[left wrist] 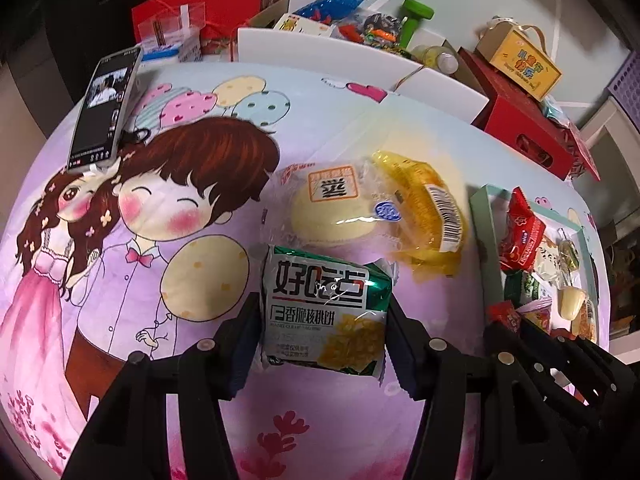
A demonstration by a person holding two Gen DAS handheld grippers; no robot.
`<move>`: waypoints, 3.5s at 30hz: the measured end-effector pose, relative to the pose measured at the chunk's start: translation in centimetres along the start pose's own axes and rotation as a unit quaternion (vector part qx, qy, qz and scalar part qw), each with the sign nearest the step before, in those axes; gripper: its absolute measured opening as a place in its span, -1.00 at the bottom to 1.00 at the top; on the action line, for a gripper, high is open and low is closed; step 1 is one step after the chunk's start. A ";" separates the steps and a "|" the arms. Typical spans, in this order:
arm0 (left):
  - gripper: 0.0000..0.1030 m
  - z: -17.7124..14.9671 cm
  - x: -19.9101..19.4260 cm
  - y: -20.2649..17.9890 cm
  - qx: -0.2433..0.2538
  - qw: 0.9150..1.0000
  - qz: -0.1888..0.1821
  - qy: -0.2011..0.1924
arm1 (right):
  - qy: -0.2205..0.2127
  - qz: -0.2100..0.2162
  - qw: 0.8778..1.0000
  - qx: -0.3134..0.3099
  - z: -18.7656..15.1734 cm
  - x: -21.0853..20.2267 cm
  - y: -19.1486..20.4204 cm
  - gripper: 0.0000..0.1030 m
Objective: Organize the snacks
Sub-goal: 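Carry the biscuit packet to the tray with the left tool while the right tool carries the candy, then open both tools to release the biscuit packet and candy into the tray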
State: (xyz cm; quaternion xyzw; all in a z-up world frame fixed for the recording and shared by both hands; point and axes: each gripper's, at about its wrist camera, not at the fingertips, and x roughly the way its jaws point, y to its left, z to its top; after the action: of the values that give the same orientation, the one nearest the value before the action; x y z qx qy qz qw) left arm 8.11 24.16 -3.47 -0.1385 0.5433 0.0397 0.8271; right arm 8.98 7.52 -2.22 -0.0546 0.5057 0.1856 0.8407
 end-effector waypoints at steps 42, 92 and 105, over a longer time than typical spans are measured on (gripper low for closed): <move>0.17 -3.3 -0.9 -21.6 0.256 0.962 -0.082 -0.050 | -0.063 -0.105 0.957 0.264 -3.4 -7.2 -20.1 -0.60; 0.89 0.4 0.9 -11.6 0.063 0.996 0.018 -0.054 | -0.041 -0.111 0.966 0.230 -2.6 -4.8 -17.9 1.00; 0.89 1.0 0.2 -9.9 0.061 0.996 0.021 -0.054 | -0.051 -0.102 0.978 0.172 -1.1 -4.6 -13.6 1.00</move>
State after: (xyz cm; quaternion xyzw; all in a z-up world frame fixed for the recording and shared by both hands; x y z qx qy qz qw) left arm 11.22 14.94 -1.45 -0.0742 0.5021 0.0311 0.8611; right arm 11.16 -6.56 -0.04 0.0493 0.4781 0.0115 0.8769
